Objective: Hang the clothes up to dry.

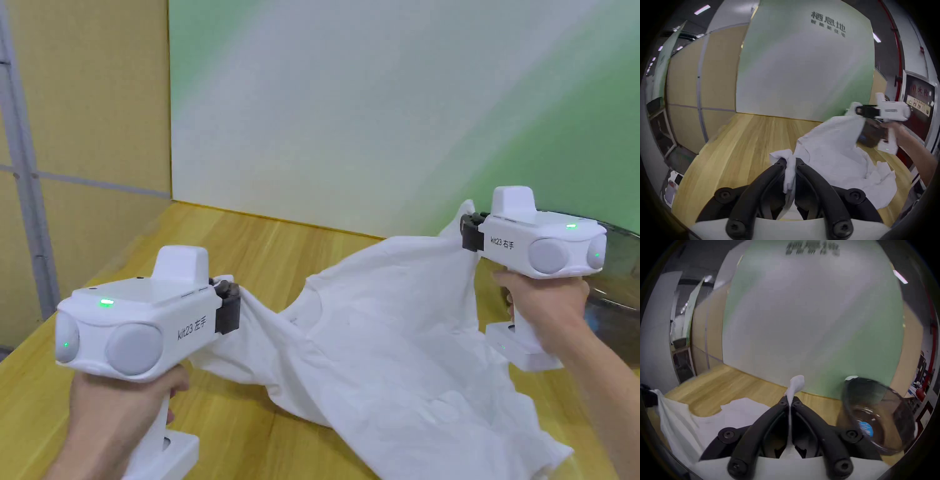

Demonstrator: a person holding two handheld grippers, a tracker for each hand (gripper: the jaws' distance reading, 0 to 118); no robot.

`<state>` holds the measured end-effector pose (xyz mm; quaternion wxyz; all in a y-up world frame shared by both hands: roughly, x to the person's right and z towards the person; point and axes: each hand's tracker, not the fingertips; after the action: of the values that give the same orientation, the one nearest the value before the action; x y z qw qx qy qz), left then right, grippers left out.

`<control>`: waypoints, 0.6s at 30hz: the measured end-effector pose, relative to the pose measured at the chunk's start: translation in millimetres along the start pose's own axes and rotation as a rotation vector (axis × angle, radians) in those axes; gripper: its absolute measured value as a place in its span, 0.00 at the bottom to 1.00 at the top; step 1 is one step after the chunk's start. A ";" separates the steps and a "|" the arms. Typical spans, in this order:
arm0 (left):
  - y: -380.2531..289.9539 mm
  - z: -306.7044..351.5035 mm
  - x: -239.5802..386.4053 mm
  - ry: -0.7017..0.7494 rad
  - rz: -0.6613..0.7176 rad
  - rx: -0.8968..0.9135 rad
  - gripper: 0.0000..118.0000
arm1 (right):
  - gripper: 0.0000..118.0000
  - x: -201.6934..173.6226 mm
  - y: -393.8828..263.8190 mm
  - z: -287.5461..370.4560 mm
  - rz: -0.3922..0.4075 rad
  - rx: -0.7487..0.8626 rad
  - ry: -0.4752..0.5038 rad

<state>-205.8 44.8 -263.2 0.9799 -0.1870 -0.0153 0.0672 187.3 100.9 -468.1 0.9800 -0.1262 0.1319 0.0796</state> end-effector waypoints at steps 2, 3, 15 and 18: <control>-0.6 8.9 3.4 0.020 0.018 0.038 0.04 | 0.00 10.0 2.8 22.7 0.001 0.061 0.003; 0.9 12.2 4.8 0.019 0.049 0.069 0.04 | 0.00 12.1 5.3 33.7 0.003 0.064 0.014; 143.4 24.4 72.5 0.084 -0.162 0.449 0.03 | 0.00 47.0 143.9 138.2 0.018 0.329 -0.047; 201.2 40.4 78.7 0.075 -0.156 0.465 0.03 | 0.00 54.8 203.8 194.1 0.031 0.439 -0.133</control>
<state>-155.4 255.7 -299.4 0.9987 0.0431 0.0227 -0.0141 247.2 354.4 -348.4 0.9891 0.0977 0.0833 0.0721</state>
